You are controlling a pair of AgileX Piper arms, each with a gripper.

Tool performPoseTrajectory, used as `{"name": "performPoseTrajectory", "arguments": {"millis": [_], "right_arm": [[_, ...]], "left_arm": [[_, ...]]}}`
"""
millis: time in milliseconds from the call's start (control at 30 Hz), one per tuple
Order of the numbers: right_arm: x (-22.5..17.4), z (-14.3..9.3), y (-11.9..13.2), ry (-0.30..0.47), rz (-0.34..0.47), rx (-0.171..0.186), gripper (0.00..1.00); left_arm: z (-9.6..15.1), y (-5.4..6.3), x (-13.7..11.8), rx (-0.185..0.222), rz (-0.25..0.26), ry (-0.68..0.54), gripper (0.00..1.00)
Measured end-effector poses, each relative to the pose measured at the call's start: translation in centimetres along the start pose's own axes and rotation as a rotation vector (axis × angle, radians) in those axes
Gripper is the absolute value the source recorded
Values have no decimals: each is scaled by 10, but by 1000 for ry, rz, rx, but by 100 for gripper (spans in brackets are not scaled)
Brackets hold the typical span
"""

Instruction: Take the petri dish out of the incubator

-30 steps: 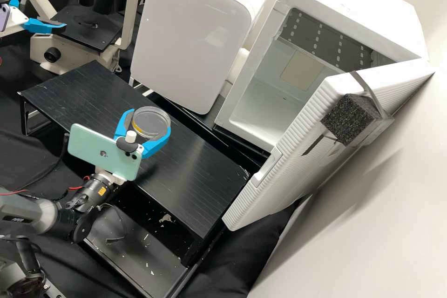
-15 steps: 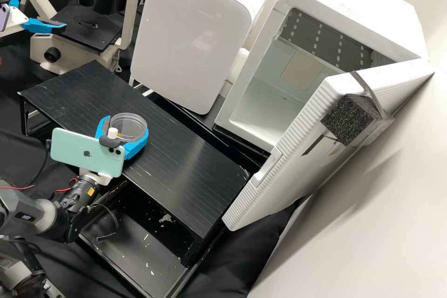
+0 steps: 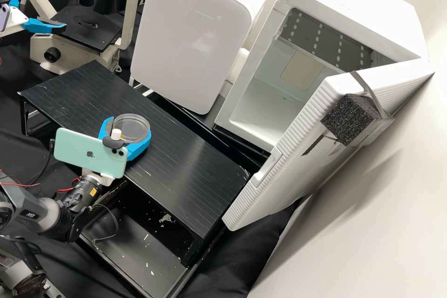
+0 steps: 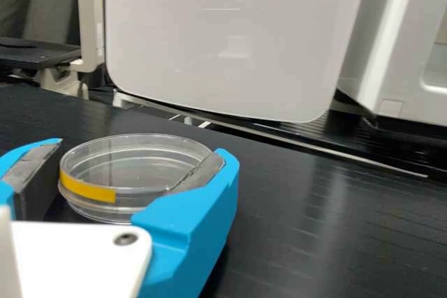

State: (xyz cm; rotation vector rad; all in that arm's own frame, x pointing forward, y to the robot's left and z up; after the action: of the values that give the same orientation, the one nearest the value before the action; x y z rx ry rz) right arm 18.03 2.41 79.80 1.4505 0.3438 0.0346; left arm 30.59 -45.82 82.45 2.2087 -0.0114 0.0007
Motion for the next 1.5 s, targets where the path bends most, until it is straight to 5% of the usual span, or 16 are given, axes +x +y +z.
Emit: {"name": "performPoseTrajectory", "arguments": {"millis": [400, 433, 1200, 1500], "right_arm": [[7, 19, 11, -73, 51, 16, 0], [7, 19, 11, -73, 51, 16, 100], [3, 14, 16, -67, 76, -7, 100], [-25, -8, 37, -16, 298, 34, 100]], "left_arm": [[0, 0, 0, 0, 0, 0, 100], [0, 0, 0, 0, 0, 0, 100], [0, 0, 0, 0, 0, 0, 100], [0, 0, 0, 0, 0, 0, 100]]}}
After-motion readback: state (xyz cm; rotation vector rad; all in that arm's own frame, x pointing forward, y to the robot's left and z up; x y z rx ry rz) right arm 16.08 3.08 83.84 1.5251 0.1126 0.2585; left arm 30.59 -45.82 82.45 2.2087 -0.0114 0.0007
